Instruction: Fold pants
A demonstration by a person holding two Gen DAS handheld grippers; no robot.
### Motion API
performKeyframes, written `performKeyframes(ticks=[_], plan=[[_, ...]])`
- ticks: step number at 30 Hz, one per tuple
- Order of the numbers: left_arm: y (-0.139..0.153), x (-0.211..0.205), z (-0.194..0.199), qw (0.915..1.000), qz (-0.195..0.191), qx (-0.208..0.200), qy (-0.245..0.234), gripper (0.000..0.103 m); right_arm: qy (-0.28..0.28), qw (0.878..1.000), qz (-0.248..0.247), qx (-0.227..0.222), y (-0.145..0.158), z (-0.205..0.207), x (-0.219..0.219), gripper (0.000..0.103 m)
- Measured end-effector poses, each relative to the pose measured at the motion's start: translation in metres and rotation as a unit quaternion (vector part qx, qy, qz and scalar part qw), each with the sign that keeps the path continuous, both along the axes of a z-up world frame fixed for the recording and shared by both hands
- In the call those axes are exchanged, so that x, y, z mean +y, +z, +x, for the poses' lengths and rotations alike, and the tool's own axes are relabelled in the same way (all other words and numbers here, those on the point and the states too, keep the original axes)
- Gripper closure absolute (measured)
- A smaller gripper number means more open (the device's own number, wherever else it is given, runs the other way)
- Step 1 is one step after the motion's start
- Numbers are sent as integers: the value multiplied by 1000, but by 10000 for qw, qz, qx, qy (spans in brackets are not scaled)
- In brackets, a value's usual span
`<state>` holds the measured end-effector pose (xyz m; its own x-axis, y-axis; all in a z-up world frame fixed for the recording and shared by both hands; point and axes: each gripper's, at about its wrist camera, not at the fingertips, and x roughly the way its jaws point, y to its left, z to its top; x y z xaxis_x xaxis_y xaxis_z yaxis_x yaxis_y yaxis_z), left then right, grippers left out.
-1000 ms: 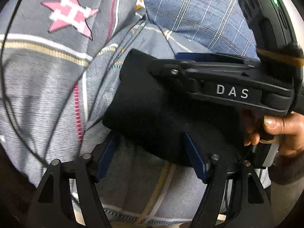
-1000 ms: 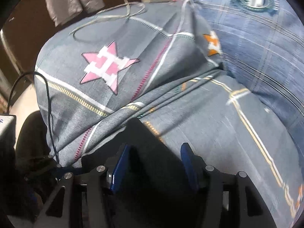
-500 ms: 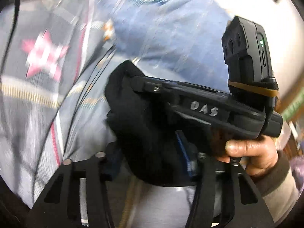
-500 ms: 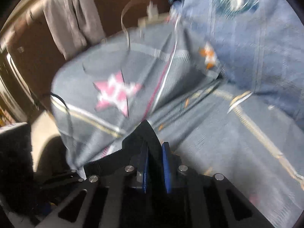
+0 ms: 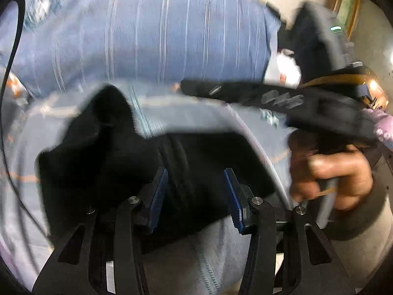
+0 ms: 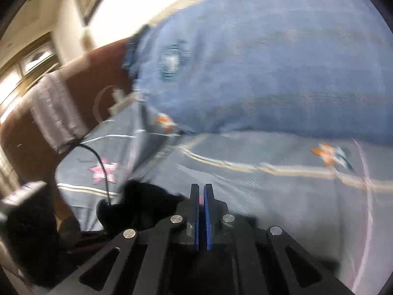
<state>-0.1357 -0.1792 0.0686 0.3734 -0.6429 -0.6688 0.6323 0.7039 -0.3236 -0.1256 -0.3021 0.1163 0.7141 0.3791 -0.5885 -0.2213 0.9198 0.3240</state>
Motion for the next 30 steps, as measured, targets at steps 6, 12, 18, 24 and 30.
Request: performKeyframes(ticks=[6, 12, 18, 24, 30], plan=[[18, 23, -12, 9999, 13, -41, -130, 58, -442, 9970, 591, 225, -12, -26, -32, 71], [35, 90, -10, 9990, 89, -225, 381, 55, 74, 9958, 833, 377, -17, -21, 8, 54], [27, 129, -13, 9975, -50, -183, 674, 55, 398, 9885, 1312, 639, -19, -6, 46, 41], [36, 167, -24, 9943, -64, -497, 937, 50, 293, 9808, 1786, 726, -24, -10, 49, 36], [-1, 210, 2, 9826, -101, 288, 1830, 47, 520, 9866, 1214, 962, -28, 0, 81, 36]])
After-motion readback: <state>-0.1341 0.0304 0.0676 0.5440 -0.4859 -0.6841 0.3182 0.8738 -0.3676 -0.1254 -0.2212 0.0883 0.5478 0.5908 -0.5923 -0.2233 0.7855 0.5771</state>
